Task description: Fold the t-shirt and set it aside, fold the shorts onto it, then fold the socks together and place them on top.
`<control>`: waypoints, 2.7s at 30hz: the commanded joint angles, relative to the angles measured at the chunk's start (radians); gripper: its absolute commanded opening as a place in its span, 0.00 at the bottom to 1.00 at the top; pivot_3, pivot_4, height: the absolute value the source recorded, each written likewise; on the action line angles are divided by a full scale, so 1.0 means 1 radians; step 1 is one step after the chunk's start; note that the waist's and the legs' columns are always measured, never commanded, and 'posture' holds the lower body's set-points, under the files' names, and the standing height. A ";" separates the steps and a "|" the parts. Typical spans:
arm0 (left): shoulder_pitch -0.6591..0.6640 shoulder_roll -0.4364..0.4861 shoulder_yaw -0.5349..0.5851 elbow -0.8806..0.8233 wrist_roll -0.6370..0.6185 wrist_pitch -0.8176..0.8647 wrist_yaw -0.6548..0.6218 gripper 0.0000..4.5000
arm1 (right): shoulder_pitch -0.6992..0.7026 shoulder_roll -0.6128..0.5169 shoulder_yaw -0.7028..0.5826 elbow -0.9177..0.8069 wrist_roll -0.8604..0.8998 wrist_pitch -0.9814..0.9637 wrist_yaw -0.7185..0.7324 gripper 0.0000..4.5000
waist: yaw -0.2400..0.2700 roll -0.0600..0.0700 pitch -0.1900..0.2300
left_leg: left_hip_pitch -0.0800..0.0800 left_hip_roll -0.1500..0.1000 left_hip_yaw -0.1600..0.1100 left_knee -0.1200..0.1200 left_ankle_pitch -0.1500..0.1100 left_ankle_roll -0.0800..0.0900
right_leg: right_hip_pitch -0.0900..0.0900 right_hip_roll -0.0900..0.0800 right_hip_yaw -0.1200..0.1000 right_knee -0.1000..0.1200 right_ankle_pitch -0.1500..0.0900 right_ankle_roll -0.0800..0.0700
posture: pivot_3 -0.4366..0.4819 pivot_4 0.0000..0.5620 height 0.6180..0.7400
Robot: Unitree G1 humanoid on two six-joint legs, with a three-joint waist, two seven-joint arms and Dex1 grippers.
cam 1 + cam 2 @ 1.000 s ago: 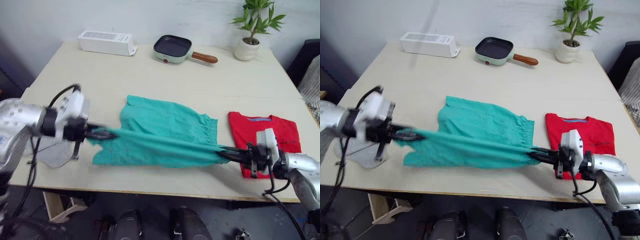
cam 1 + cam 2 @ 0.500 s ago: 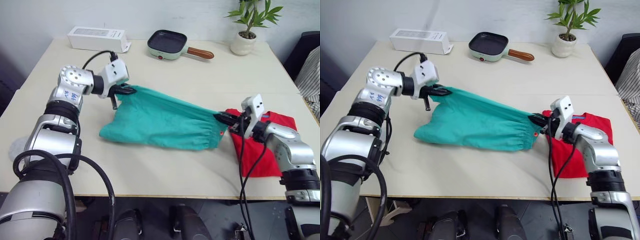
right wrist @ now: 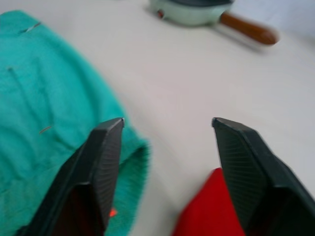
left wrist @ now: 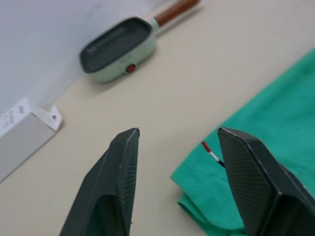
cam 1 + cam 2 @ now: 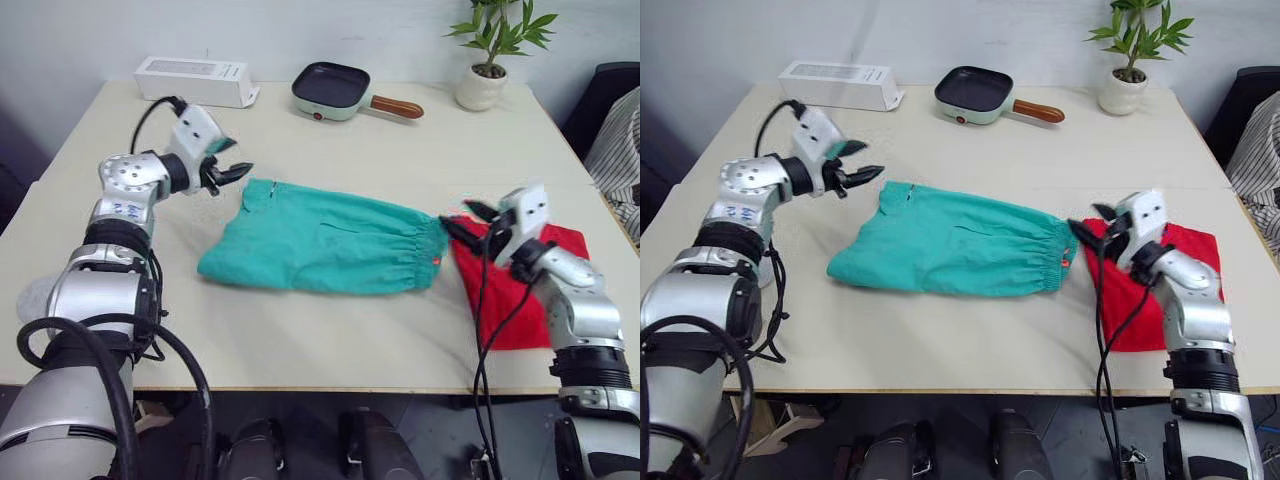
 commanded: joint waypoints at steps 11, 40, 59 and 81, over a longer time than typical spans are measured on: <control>0.659 0.153 0.023 -0.863 -0.236 0.022 -0.561 0.99 | 0.314 -0.089 0.158 -0.436 -0.042 -0.062 0.263 1.00 | -0.016 0.000 0.000 | 0.004 0.003 0.000 -0.001 0.000 -0.002 | 0.002 0.001 0.010 0.002 -0.001 0.000 | 0.48 0.27 1.00; 0.946 0.134 -0.066 -1.079 -0.128 0.047 -0.223 0.00 | -0.004 -0.016 0.317 0.128 -0.271 -0.579 0.306 0.00 | -0.038 -0.001 -0.003 | 0.006 0.006 0.002 0.000 -0.002 -0.003 | 0.003 -0.001 0.014 0.002 0.000 -0.001 | 0.48 0.27 1.00; 1.523 0.169 0.144 -1.686 -0.234 0.351 -0.068 0.06 | 0.306 -0.084 0.292 -0.134 -0.127 -0.555 0.428 0.06 | -0.038 -0.002 -0.003 | 0.018 0.005 0.000 -0.009 -0.004 -0.001 | 0.014 -0.004 0.015 -0.006 -0.002 -0.004 | 0.48 0.27 1.00; 1.083 0.302 0.068 -1.597 -0.631 0.825 -0.229 0.07 | 0.458 -0.015 0.277 -0.706 0.142 0.101 0.073 0.06 | -0.033 -0.003 -0.005 | 0.021 0.002 -0.020 -0.013 -0.012 -0.002 | 0.025 -0.001 0.006 -0.017 -0.003 -0.008 | 0.48 0.27 1.00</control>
